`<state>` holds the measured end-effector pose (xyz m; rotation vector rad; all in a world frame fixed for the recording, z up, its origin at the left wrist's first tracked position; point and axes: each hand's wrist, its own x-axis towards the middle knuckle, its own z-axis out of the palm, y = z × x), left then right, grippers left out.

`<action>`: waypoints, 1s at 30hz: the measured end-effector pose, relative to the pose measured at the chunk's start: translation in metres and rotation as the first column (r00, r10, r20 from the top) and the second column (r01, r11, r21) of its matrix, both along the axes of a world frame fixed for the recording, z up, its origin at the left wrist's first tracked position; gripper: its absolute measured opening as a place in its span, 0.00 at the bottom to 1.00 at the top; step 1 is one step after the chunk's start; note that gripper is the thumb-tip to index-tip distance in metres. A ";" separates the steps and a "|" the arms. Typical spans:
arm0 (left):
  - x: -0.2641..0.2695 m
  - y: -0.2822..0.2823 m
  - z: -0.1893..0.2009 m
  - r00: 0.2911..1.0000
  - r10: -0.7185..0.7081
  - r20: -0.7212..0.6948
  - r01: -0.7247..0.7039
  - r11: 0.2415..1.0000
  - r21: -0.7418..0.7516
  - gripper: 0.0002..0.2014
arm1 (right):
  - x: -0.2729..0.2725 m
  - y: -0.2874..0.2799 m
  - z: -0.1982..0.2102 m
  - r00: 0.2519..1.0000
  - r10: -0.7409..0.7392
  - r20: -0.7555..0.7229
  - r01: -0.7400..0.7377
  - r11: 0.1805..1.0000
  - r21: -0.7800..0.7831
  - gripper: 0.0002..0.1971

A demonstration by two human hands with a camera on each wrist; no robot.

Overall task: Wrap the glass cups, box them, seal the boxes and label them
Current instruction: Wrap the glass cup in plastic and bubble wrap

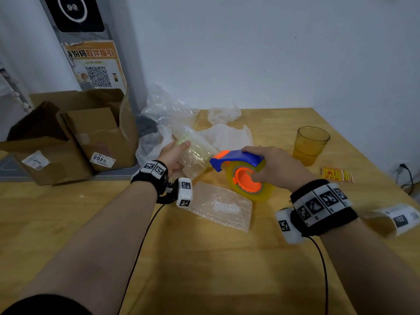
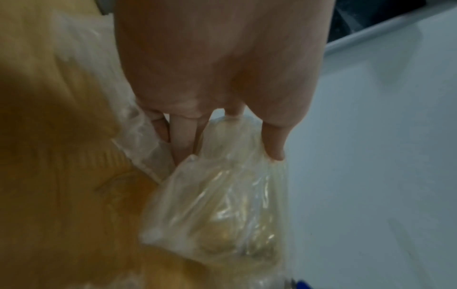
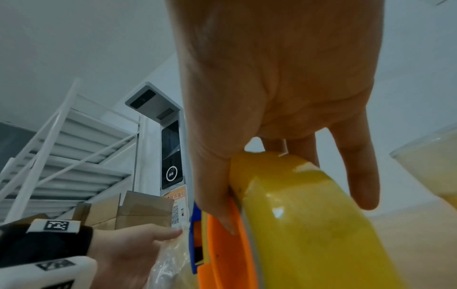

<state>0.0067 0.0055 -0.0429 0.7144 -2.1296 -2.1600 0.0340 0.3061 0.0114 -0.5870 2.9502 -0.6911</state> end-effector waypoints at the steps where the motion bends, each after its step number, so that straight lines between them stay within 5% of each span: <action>1: 0.001 0.002 0.002 1.000 0.008 -0.010 -0.008 1.000 -0.015 0.26 | 0.000 -0.001 0.000 1.000 0.001 -0.005 -0.001 1.000 0.015 0.39; 4: -0.001 0.002 0.002 0.999 0.032 -0.018 -0.033 0.998 -0.053 0.21 | 0.000 -0.002 0.001 1.000 -0.003 -0.020 0.004 0.999 0.042 0.38; 8: -0.005 0.001 0.008 0.996 0.092 -0.008 -0.090 0.940 -0.329 0.41 | 0.002 -0.003 0.002 0.999 -0.015 -0.032 0.017 0.999 0.042 0.38; 11: -0.002 0.006 0.020 0.977 0.089 -0.194 -0.188 0.791 -0.582 0.22 | 0.001 -0.006 0.004 1.000 0.006 -0.011 -0.005 1.000 0.023 0.39; 13: -0.002 0.013 0.024 0.964 -0.053 -0.259 -0.156 0.675 -0.721 0.19 | 0.001 -0.006 0.004 1.000 0.018 -0.003 -0.018 1.000 0.021 0.38; 18: -0.004 0.027 0.009 0.969 -0.241 -0.051 0.098 0.569 -0.817 0.10 | 0.000 -0.006 0.003 1.000 0.027 -0.012 -0.026 1.000 0.007 0.39; 23: -0.008 0.032 -0.004 0.972 -0.211 -0.100 0.048 0.600 -0.798 0.06 | 0.002 0.005 0.001 1.000 0.016 -0.020 -0.018 0.996 -0.092 0.38; 30: -0.010 0.048 -0.005 0.984 -0.149 -0.103 0.018 0.644 -0.765 0.09 | 0.010 0.017 0.007 1.000 -0.007 -0.022 0.006 0.999 -0.037 0.39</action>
